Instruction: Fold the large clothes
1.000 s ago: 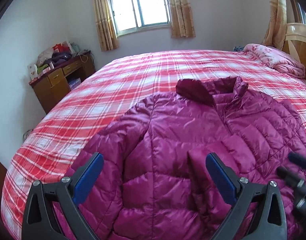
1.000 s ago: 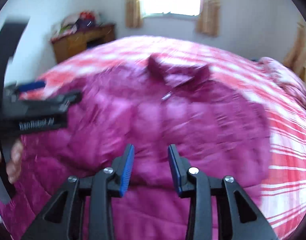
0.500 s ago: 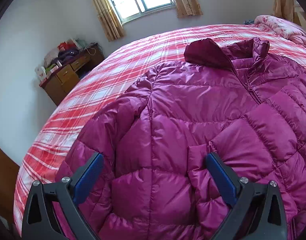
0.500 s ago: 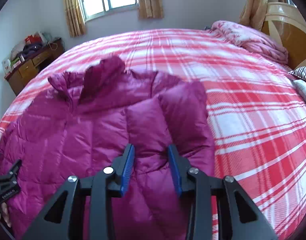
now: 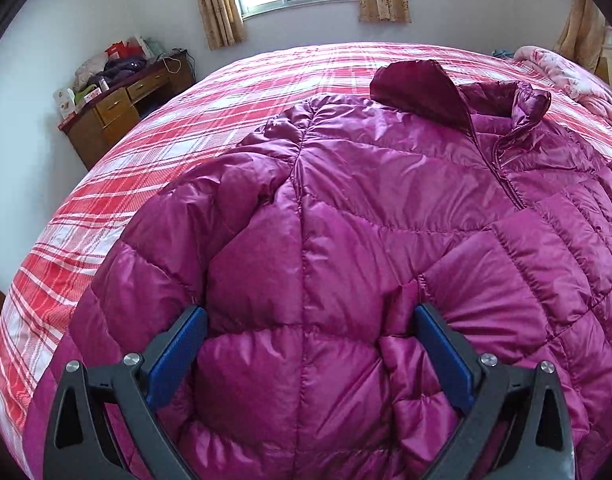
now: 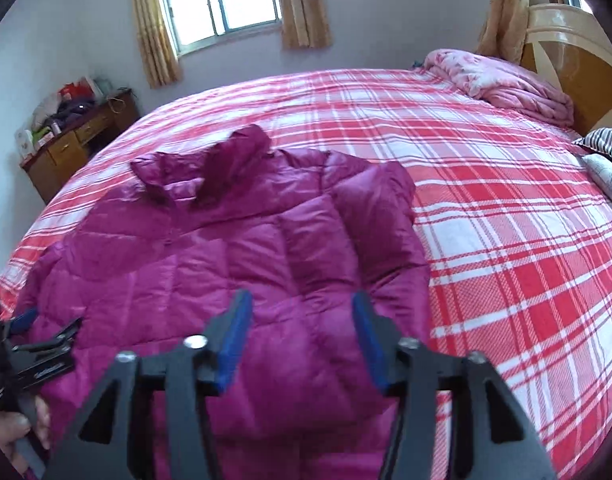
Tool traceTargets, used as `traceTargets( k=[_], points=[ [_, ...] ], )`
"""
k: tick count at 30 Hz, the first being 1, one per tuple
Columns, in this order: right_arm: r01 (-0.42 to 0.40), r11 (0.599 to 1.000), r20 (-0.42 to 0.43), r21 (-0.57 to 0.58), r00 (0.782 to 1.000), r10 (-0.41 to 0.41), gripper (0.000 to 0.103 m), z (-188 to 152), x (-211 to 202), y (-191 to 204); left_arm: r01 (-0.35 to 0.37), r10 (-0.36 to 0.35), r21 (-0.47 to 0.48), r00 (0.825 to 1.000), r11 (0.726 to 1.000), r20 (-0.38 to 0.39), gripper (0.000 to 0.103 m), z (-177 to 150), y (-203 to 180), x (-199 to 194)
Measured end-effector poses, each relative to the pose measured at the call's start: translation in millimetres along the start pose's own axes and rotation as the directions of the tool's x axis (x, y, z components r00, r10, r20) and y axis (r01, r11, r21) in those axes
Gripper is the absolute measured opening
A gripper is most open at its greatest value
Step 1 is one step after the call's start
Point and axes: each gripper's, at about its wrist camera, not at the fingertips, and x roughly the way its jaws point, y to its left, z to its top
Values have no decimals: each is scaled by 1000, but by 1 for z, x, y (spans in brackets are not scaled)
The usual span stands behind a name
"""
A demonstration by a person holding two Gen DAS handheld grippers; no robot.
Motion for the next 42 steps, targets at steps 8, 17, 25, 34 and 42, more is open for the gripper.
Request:
traceTargets(
  k=[8,17,25,34,42],
  points=[
    [31,998,-124,-57,991,-38,62,-17,36,8,41,-41,-32,999,999,-14,102,-1,6,3],
    [-65,995,-41,-75,997,63,61,-15,-2,46,89,-92,-73,995,993,-30,102,-2,13,7],
    [-82,987,-103,-140,992,68,61,-38,30,81,103,-105,-82,994,991,-27,102,-3,14,6],
    [-46,984,-104,-172,994,28,62,-42,35,88,133,-135,-82,991,988,-17,102,-3,20,-1],
    [-51,985,-94,-167,995,36,63,-43,32,87,25,-26,15,990,1000,141,102,-18,63,-72]
  ],
)
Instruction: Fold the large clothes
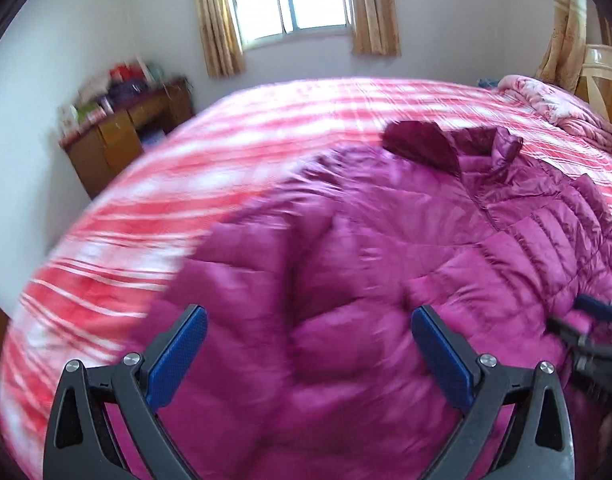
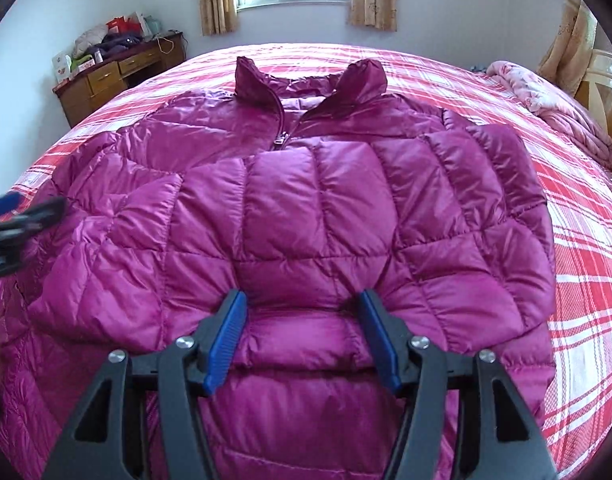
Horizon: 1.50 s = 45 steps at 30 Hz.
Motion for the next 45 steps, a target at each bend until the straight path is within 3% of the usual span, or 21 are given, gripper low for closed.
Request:
traceTargets(
  k=[5,11,17,23,25,26,27,29,32,35,38,45],
  points=[
    [2,1000,1,-2,1000,-2,63,0,-1,0,-100,99,-58,995,993,-16,102,-29,75,-19],
    [4,1000,5,-7,1000,-4,64,-1,-2,1,-196,184,-180,979,964,-85,102,-74,156,-28],
    [5,1000,7,-10,1000,-5,64,-1,-3,1,-114,76,-333,989,936,-124,102,-116,196,-47],
    [4,1000,8,-9,1000,-4,65,-1,-3,1,-7,-45,-390,991,921,-123,101,-139,180,-57],
    [6,1000,7,-10,1000,-6,65,-2,-4,1,12,-59,-365,991,931,-116,77,-140,171,-56],
    [6,1000,8,-10,1000,-5,65,-2,-4,1,4,-40,-327,994,945,-105,51,-138,165,-57],
    [5,1000,8,-10,1000,-5,65,-2,-4,1,0,-28,-286,995,958,-94,35,-136,160,-57],
    [5,1000,8,-9,1000,-5,66,-2,-4,1,-3,-13,-238,998,971,-63,18,-128,157,-62],
    [4,1000,10,-9,1000,-4,67,-2,-5,0,-88,91,-205,996,975,7,17,-108,172,-72],
    [9,1000,10,-11,1000,-9,67,-1,-5,1,-128,140,-224,989,966,41,16,-86,194,-78],
    [-5,1000,13,-11,1000,6,67,0,-8,-1,-154,172,-214,983,965,68,16,-64,205,-78],
    [-7,999,67,-44,998,10,67,-5,-41,-13,-149,173,-208,979,967,104,16,-37,209,-82]
  ],
)
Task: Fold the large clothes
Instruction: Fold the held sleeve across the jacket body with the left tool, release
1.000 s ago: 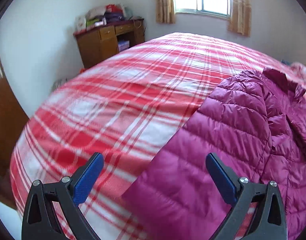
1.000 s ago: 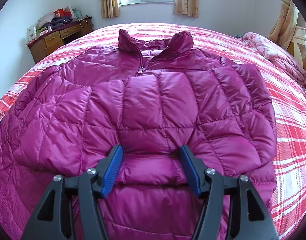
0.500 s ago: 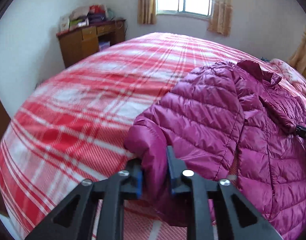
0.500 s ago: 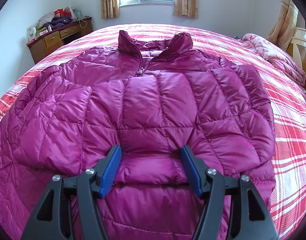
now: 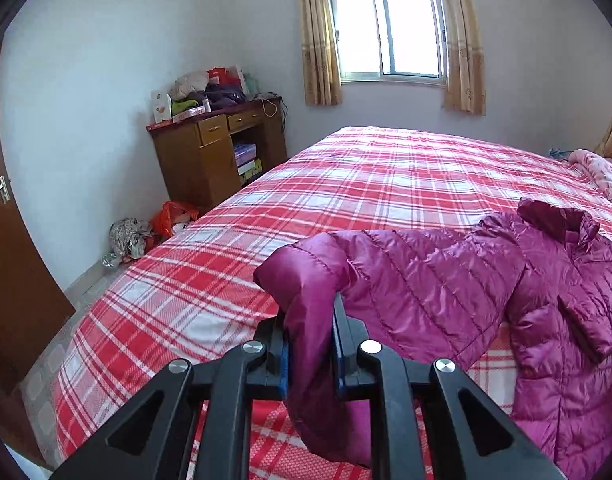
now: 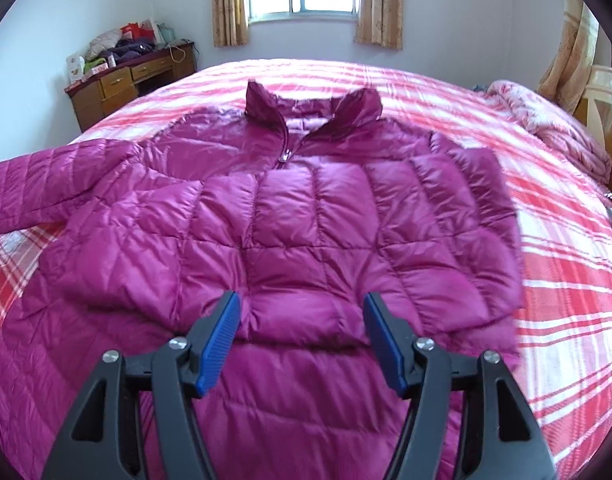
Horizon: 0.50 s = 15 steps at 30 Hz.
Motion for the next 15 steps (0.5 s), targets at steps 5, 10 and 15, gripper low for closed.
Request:
traceTargets(
  k=[5,10,15],
  points=[
    [20,1000,26,0,999,-20,67,0,-14,-14,47,-49,43,998,998,49,16,19,-25,-15],
    [51,999,25,6,998,-52,67,-10,-17,-26,95,-108,131,990,987,94,16,43,-69,-30],
    [52,998,5,48,999,-52,67,-22,-9,-40,153,-182,217,976,964,119,16,62,-121,-45]
  ],
)
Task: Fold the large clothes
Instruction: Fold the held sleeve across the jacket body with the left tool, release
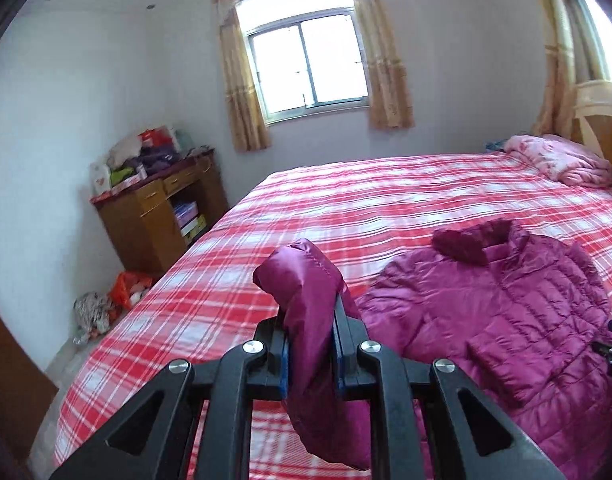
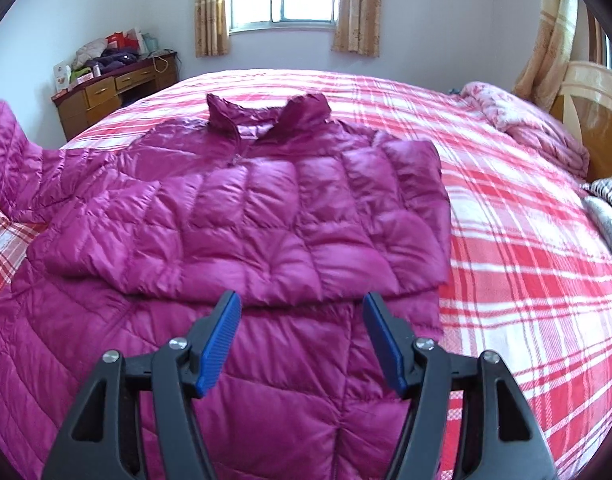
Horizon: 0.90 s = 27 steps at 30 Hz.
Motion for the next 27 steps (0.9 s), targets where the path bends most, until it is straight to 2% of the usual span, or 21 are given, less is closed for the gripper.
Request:
traceTargets(
  k=[6,14,21,27],
  points=[
    [-38,998,0,53,999,38,67,-6,-1,-11,82,-86,116,996,990,28,16,21,-60,-9],
    [-52,996,-13,74,998,54,67,-10,3,-15,168,-175,237,985,957,7,16,32,-131,-7],
    [-71,990,-11,118,997,72,67,-12,4,-24,260,-262,290,965,921,-34,16,26,-197,-2],
    [-79,987,-13,139,997,81,67,-13,5,-26,310,-300,295,951,904,-80,16,13,-241,14]
  ],
)
